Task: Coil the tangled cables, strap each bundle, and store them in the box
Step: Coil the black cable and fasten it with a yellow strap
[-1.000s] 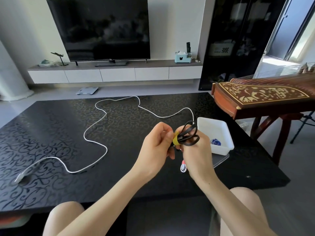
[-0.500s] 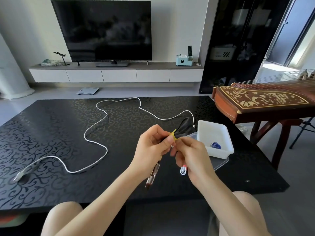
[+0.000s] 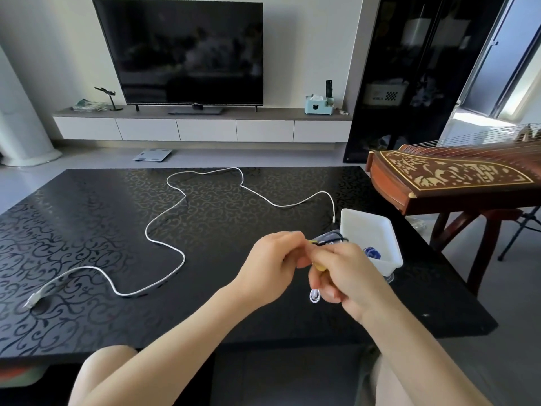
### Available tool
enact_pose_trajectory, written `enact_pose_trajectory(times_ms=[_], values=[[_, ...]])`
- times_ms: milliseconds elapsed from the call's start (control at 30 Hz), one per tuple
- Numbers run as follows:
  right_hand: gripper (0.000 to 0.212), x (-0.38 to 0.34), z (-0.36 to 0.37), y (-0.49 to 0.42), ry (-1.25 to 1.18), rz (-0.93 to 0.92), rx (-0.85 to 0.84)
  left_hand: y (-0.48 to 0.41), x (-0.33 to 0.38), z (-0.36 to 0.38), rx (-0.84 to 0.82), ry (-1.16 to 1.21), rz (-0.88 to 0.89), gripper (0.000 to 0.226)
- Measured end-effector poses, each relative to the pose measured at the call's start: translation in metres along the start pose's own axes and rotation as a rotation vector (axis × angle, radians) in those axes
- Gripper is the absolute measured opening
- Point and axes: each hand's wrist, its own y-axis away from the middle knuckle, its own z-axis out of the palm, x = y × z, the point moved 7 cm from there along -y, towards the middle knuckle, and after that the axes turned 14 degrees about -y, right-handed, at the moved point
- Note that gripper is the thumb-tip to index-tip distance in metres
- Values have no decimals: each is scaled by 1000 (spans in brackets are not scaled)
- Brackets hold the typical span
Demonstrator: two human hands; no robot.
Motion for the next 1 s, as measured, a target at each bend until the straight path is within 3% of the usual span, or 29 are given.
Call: enact_pose_trajectory(times_ms=[233,300,433,533,633,700,767,833,1000], values=[[34,28,-1,-5,-595,519,-58,7,8,-3,-39,-127,206,9],[17,25,1,-3,-661,572,-107,5,4,-4,-57,-140,201,10],[16,17,0,0,-706,570,-171,4,-6,-2,-65,-71,102,13],[26,-3,-21,-6,-441,292,-111,6,-20,1,-60,102,-150,15],[21,-52,-50,-7,83,-331,30,7,-31,5,-119,373,-385,25],[31,-66,-48,-7,372,-577,-27,5,-29,9,-187,617,-440,33],[46,-54,-35,-15,482,-570,-208,4,-22,11,-261,802,-455,32],[48,-38,-25,-20,475,-515,-323,3,-16,13,-301,899,-453,24],[25,-20,-16,-20,347,-595,-224,1,-16,10,-275,1007,-464,20]])
